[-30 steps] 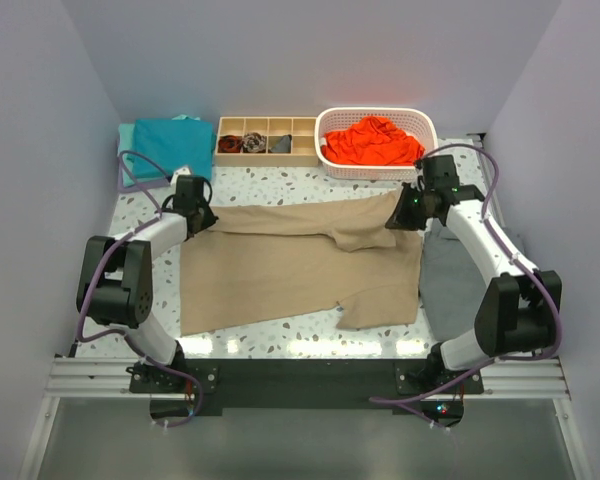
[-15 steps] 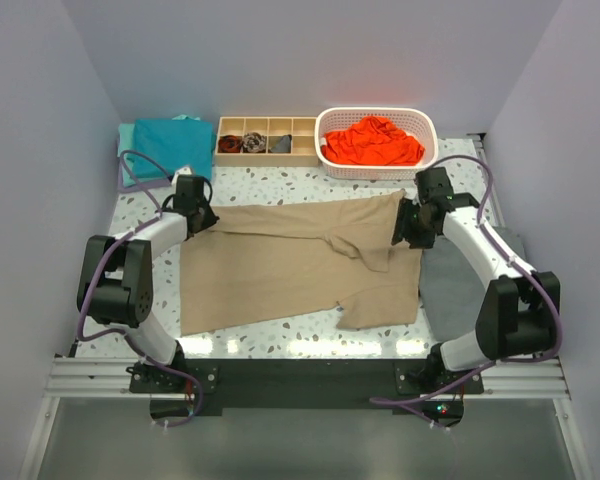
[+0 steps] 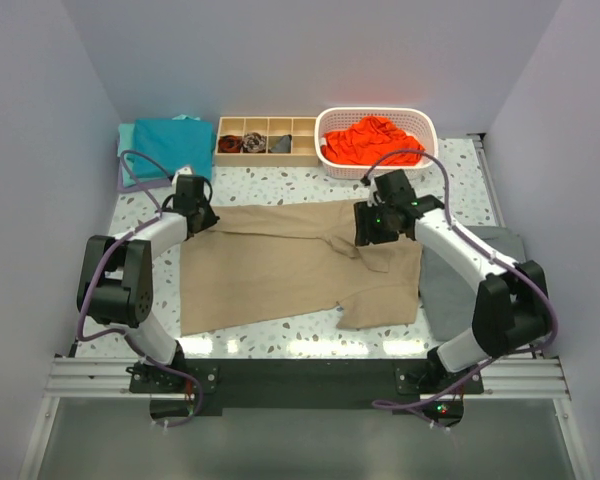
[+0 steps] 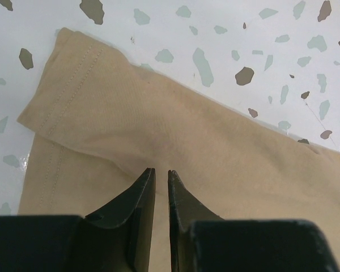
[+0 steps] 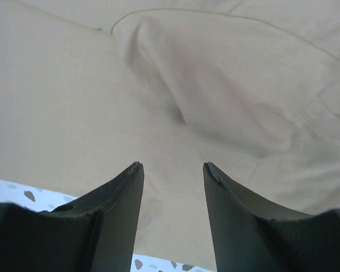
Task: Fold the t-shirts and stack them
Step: Fold the tshirt
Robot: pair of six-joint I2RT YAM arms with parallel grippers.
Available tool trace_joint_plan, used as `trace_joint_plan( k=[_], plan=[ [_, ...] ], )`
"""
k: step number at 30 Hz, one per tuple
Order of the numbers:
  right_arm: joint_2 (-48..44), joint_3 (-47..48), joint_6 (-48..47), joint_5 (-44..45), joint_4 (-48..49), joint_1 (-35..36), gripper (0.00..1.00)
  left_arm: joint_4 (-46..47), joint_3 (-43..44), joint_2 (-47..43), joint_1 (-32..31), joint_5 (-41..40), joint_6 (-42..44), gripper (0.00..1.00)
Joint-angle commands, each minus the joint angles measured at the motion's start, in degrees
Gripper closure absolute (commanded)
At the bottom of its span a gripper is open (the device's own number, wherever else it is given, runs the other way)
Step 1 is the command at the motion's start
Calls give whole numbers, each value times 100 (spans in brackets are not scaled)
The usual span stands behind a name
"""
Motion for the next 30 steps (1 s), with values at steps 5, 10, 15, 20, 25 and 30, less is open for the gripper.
trace_joint_plan(
  k=[5,10,15,20,25,30],
  plan=[
    [655,178,-634,299,775,912,51,297,102,-23,-81,51,135,80],
    [918,82,-950,677,1118,1229,51,350,102,4,-81,68,144,80],
    [1243,-59,-1143,1204,1619,1326,49,438,67,39,-81,68,144,80],
    [1472,-42,-1170,1389,1760,1397,50,455,67,91,-81,42,162,80],
    [1604,-24,-1170,1600,1813,1476,62,447,76,162,-81,42,170,80],
    [1780,134,-1170,1732,1629,1485,81,447,94,223,-81,68,188,80]
  ],
)
